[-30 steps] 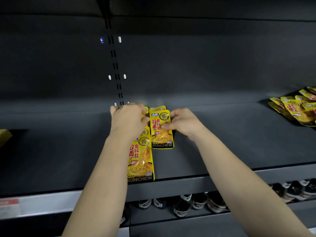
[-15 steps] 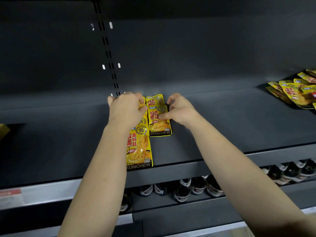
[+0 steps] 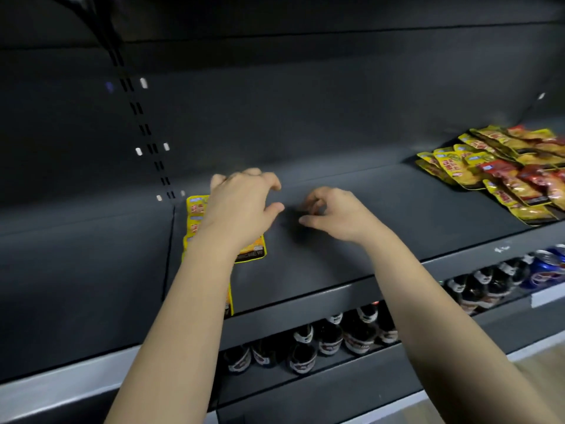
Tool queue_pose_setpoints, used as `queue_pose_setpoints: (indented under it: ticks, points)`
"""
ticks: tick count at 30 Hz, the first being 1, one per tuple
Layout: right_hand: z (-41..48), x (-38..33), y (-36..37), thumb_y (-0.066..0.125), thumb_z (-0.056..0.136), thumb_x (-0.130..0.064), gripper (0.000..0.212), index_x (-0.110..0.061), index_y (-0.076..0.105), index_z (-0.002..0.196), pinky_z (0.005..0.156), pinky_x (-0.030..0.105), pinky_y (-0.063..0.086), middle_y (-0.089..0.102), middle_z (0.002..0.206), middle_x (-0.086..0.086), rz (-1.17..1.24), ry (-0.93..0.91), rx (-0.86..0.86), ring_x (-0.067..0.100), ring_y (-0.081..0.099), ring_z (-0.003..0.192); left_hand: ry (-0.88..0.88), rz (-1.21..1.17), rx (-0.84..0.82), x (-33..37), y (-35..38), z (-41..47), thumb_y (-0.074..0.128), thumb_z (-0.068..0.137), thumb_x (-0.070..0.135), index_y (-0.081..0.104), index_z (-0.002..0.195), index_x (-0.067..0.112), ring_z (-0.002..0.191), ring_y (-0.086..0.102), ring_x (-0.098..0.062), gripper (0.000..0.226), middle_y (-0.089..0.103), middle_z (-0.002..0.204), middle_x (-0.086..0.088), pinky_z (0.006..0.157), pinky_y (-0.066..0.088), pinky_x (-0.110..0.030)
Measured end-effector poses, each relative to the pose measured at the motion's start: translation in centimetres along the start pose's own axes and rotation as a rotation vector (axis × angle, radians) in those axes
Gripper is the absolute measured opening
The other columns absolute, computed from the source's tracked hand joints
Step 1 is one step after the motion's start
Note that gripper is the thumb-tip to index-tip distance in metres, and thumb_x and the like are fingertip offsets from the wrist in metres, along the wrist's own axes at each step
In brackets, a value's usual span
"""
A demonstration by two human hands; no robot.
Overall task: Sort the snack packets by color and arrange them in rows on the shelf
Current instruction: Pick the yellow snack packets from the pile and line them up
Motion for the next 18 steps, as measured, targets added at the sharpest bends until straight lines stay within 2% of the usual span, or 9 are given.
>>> queue_pose_setpoints:
  ticks: [2, 8, 12, 18]
  points:
    - [-1.3, 1.5, -2.0, 0.073, 0.082, -0.028, 0.022, -0.02, 0.065, 0.101, 0.075, 0.024, 0.047, 0.065, 0.089, -0.005, -0.033, 0.01, 0.051, 0.013, 0.061, 0.081, 0.069, -0.031, -0.009, 3.1, 0.6, 0.6, 0.059, 0.089, 0.043, 0.058, 0.118, 0.032, 0.114, 0.055, -0.021, 0.03, 0.059, 0.116, 0.006, 0.094, 0.031, -0.038]
    - [-5.1, 7.6, -8.4, 0.074, 0.078, -0.023, 0.016, -0.022, 0.065, 0.092, 0.076, 0.03, 0.051, 0.064, 0.08, -0.007, -0.111, 0.068, 0.206, 0.014, 0.062, 0.075, 0.175, -0.04, -0.073, 12.0, 4.3, 2.5, 0.055, 0.092, 0.044, 0.056, 0.12, 0.032, 0.112, 0.056, -0.02, 0.031, 0.058, 0.117, 0.007, 0.095, 0.032, -0.038]
    - [-7.4, 12.1, -13.0, 0.075, 0.079, -0.024, 0.022, -0.017, 0.067, 0.098, 0.076, 0.034, 0.053, 0.064, 0.083, -0.004, -0.138, 0.111, 0.26, 0.017, 0.064, 0.079, 0.207, -0.074, -0.082, 17.8, 6.3, 4.2, 0.055, 0.092, 0.043, 0.056, 0.12, 0.031, 0.112, 0.055, -0.019, 0.03, 0.058, 0.116, 0.007, 0.096, 0.032, -0.038]
    - [-10.0, 18.6, -19.1, 0.074, 0.082, -0.025, 0.027, -0.015, 0.066, 0.106, 0.079, 0.036, 0.052, 0.07, 0.096, 0.004, -0.188, 0.12, 0.253, 0.022, 0.066, 0.09, 0.208, -0.102, -0.093, 26.5, 9.0, 6.7, 0.055, 0.092, 0.044, 0.056, 0.119, 0.033, 0.114, 0.054, -0.017, 0.03, 0.058, 0.116, 0.009, 0.092, 0.03, -0.036]
Point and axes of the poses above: each hand's wrist, its own z-axis towards the middle knuckle, its own y-axis out of the palm, x = y × z, the point moved 8 cm from there along z, towards the middle knuckle
